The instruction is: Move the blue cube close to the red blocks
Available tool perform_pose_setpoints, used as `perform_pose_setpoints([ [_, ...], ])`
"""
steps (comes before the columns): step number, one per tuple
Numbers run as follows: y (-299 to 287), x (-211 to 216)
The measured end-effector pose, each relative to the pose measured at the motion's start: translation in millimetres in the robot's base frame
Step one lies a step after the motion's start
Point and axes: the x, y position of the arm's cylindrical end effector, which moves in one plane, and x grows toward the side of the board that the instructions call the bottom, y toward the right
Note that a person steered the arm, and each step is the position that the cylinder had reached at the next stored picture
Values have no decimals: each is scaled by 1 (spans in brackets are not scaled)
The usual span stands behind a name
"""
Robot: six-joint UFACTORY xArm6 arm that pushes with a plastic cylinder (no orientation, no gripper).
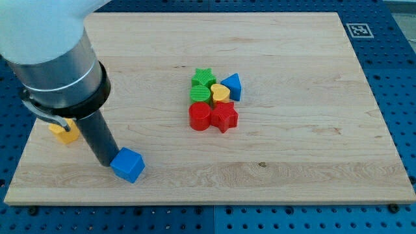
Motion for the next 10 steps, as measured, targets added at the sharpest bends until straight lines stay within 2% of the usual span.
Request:
perform_pose_setpoints([
  [1, 42, 1],
  [2, 40, 6],
  [3, 14, 19],
  [4, 27, 52],
  [5, 60, 57],
  [6, 78, 49],
  [10, 71, 24],
])
